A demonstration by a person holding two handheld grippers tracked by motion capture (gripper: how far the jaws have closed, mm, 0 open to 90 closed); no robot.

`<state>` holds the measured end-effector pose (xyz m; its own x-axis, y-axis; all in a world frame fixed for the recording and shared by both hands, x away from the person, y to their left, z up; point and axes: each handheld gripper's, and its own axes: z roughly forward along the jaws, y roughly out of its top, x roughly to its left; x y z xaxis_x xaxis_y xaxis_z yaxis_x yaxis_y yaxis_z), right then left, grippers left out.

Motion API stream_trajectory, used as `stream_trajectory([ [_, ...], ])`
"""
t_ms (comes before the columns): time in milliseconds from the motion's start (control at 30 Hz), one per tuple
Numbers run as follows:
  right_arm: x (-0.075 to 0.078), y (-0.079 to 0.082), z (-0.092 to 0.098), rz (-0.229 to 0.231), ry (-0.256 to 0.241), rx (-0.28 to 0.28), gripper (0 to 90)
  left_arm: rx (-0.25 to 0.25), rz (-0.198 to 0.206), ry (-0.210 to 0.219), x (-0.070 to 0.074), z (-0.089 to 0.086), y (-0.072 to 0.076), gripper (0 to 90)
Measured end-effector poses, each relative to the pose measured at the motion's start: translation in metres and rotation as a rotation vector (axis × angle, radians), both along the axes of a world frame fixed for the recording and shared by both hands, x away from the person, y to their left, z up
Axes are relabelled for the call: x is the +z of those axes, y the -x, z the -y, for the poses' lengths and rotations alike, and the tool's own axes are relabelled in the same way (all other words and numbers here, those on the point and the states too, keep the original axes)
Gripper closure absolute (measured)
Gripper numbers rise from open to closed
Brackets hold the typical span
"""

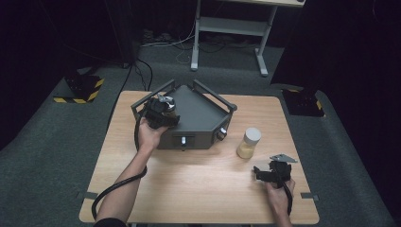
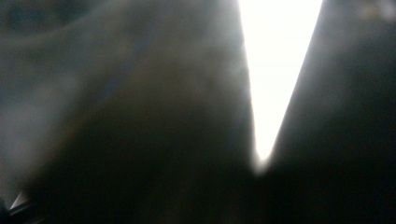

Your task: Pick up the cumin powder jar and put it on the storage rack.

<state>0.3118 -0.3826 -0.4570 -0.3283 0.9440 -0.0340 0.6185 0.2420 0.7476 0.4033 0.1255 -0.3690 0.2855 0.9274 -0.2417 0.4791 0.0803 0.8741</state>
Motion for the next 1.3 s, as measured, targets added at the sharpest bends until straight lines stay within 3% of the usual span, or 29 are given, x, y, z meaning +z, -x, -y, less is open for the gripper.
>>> stream_trajectory([
  [433, 0.000, 0.000, 0.000, -0.001, -0.001, -0.003, 3.4, 0.012, 0.017, 0.011, -0.004, 0.001, 0.002, 29.4],
  [533, 0.000, 0.000, -0.001, 0.000, 0.000, -0.003, 3.5, 0.019, 0.037, 0.020, -0.008, 0.000, 0.007, 17.1],
  [700, 0.000, 0.000, -0.001, 0.001, 0.001, -0.003, 3.5, 0.041, 0.047, 0.048, -0.009, -0.002, 0.011, 9.0],
  [733, 0.000, 0.000, -0.001, 0.000, 0.000, -0.003, 3.5, -0.133, -0.052, -0.248, 0.023, -0.027, 0.001, 7.8],
  [900, 0.000, 0.000, -0.001, 0.001, 0.001, -0.003, 3.5, -0.155, -0.053, -0.277, 0.029, -0.032, 0.010, 4.9],
  [1167, 0.000, 0.000, -0.001, 0.001, 0.000, -0.003, 3.5, -0.140, -0.019, -0.276, 0.034, -0.036, 0.030, 1.6],
  [1300, 0.000, 0.000, -0.001, 0.000, 0.000, -0.003, 3.5, -0.114, -0.022, -0.276, 0.036, -0.036, 0.039, 0.8],
])
